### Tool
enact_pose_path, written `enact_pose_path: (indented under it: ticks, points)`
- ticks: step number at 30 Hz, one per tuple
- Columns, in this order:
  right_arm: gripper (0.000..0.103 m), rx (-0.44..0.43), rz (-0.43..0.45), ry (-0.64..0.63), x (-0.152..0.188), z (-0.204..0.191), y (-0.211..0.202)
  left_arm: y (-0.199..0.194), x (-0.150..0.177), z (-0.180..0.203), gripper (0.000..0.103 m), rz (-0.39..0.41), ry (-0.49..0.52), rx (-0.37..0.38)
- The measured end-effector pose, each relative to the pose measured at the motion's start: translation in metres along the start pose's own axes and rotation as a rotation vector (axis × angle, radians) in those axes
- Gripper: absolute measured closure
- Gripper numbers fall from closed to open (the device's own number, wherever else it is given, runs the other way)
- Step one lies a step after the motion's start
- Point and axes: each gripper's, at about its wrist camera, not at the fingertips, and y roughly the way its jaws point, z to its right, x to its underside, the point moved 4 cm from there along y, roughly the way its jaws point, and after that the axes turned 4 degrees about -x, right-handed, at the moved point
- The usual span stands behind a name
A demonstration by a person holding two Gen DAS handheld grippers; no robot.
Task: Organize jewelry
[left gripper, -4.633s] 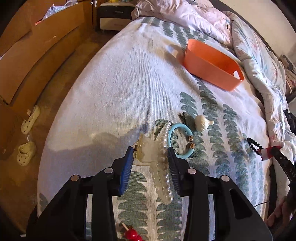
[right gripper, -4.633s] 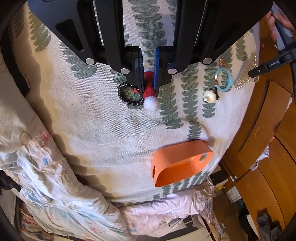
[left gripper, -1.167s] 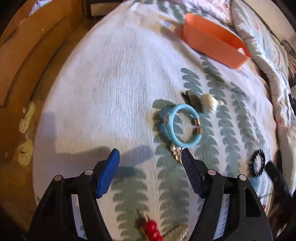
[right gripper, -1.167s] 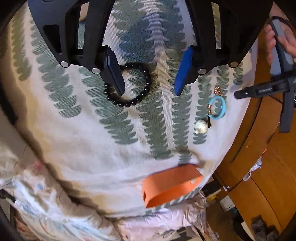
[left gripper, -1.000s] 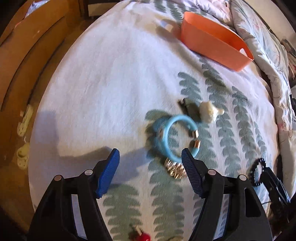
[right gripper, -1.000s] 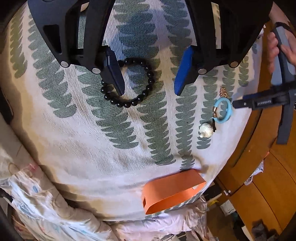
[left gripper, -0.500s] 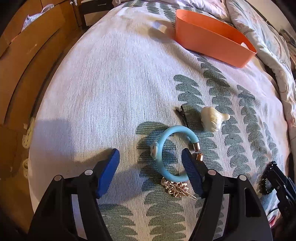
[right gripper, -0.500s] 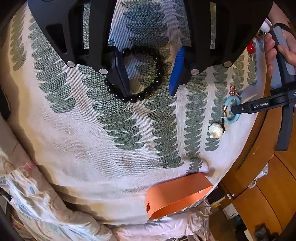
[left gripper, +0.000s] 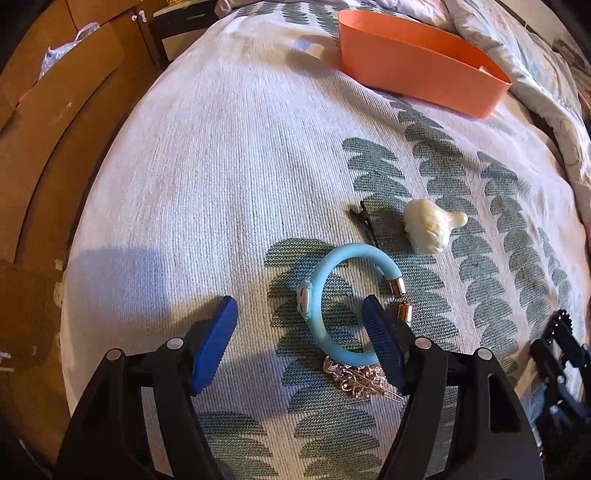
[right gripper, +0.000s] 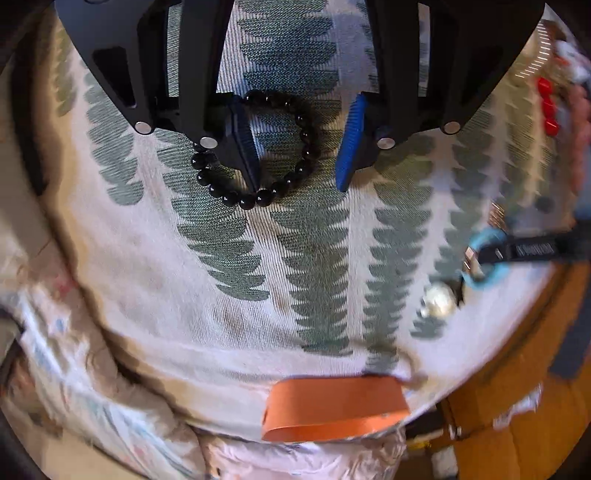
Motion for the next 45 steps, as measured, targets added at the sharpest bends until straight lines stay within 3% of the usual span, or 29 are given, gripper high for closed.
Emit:
enact_pose_path:
  ticks: [2, 4, 7, 15, 25, 33, 40, 45]
  points:
    - [0.072, 0.024, -0.007, -0.005, 0.001, -0.002, -0.001, -0.001, -0.001, -0.002, 0.038, 0.000, -0.002, -0.004]
    - [0.088, 0.032, -0.003, 0.000, 0.002, 0.001, -0.002, -0.002, -0.001, -0.004, 0.045, 0.005, -0.007, -0.024]
    - [0.089, 0.012, -0.007, 0.028, 0.004, 0.007, -0.002, -0.004, -0.001, -0.008, 0.061, 0.013, -0.015, -0.037]
    - [0.091, -0.019, 0.012, 0.061, 0.000, 0.012, -0.012, -0.010, 0.002, -0.010, 0.090, 0.012, -0.009, -0.025]
    - [0.092, -0.067, 0.073, 0.108, -0.002, 0.021, -0.038, -0.026, 0.004, -0.013, 0.091, 0.029, -0.025, 0.014]
    - [0.092, -0.177, 0.163, 0.160, 0.002, 0.028, -0.086, -0.067, 0.009, -0.017, 0.091, 0.104, -0.035, 0.018]
    - [0.092, -0.273, 0.269, 0.202, 0.019, 0.035, -0.147, -0.102, 0.022, -0.018, 0.091, 0.145, -0.036, 0.041]
    - [0.092, -0.322, 0.330, 0.259, 0.052, 0.043, -0.181, -0.125, 0.039, -0.021, 0.091, 0.184, -0.037, 0.028]
